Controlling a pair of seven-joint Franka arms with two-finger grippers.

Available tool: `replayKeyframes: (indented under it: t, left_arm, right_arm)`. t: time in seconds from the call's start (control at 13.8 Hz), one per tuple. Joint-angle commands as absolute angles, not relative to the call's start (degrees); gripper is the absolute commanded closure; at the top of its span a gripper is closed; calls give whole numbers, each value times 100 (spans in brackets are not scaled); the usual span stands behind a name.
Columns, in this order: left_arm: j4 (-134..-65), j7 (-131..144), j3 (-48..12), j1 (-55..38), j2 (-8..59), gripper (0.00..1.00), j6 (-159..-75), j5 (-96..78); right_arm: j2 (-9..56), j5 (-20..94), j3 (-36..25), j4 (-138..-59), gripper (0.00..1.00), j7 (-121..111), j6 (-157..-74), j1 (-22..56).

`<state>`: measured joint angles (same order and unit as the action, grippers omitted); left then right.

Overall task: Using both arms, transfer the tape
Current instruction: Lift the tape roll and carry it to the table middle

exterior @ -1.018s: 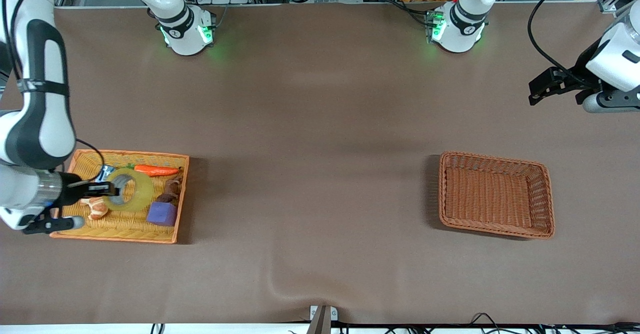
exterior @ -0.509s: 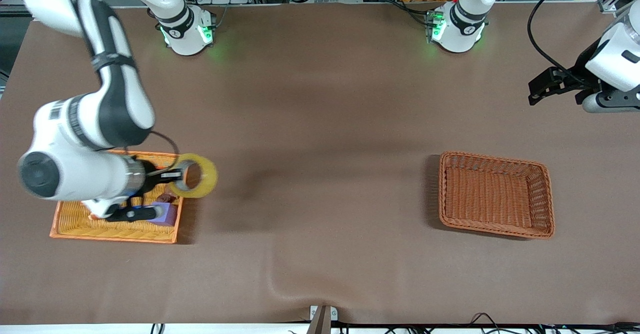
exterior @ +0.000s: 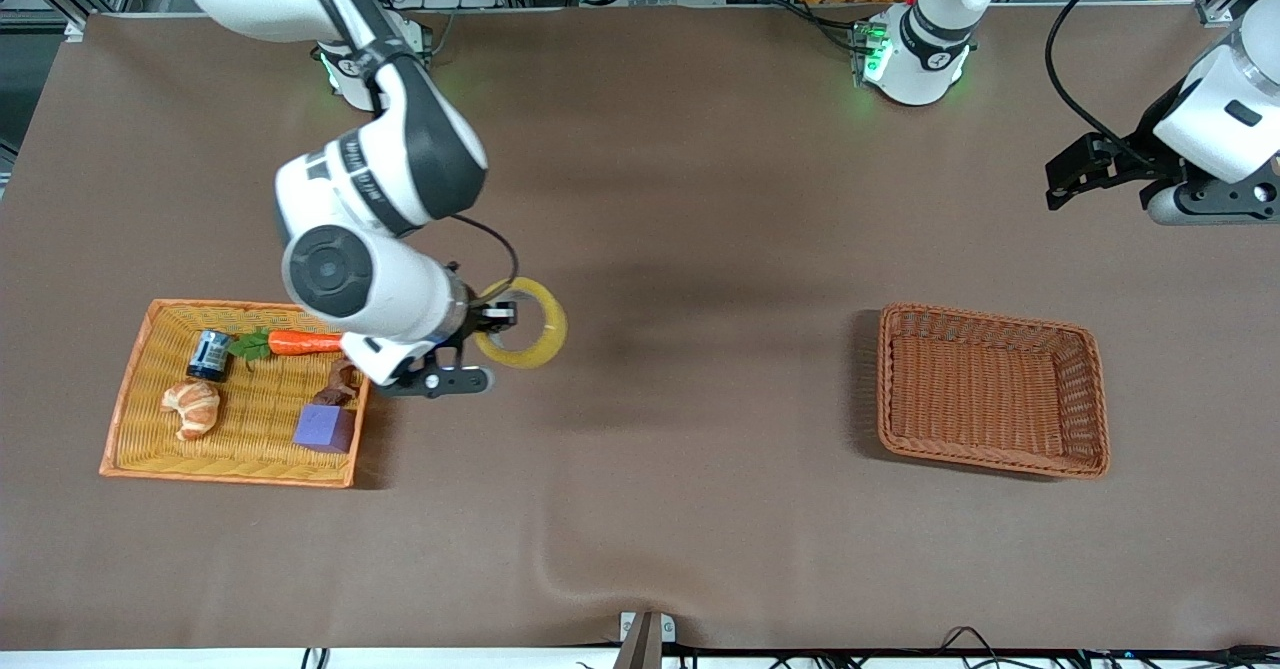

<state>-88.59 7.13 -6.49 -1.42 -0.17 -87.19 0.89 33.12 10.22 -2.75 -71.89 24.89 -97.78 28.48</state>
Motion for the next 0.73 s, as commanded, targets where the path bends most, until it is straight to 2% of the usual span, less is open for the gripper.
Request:
replayKeyframes:
  t: [0.0,0.65]
  left_arm:
    - [-8824,721,-659,-132,53,0,-8780,0]
    - [-8824,747,-686,-211,176,0,-8868,-17]
  right_arm:
    - [3489,1099,-343,-7189,93,3337,-10211,3294]
    - [4244,1099,-343,-7207,92,5508,-11889,4182]
